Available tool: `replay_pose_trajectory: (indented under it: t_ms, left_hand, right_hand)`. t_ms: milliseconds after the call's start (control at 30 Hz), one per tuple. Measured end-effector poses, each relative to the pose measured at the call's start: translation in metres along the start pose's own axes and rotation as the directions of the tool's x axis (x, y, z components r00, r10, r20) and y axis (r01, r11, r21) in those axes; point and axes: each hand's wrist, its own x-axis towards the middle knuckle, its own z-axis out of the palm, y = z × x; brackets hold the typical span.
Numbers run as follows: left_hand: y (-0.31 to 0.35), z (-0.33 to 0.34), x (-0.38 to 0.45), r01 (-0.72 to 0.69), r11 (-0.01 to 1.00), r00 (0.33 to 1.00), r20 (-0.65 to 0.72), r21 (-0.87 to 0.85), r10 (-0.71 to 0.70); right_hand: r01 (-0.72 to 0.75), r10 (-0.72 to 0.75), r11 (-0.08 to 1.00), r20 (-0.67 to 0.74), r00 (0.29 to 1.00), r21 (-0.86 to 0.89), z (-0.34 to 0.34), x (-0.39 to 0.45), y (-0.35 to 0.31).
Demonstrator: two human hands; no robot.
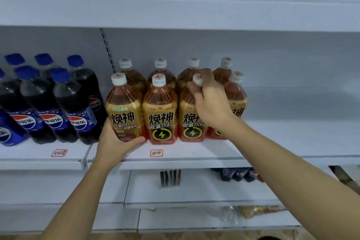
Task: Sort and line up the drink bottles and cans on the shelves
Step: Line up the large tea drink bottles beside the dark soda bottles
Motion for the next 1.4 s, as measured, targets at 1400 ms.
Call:
replay_pose_trajectory:
  t_ms: [1400]
  left_hand:
    - [0.0,0.004,-0.001,-0.042,0.999,0.999,-0.015,0.002,0.042]
  right_hand:
    - [-0.141,0.183,0.944,-0.119,0.976,0.299,-0.07,-0.036,0.092]
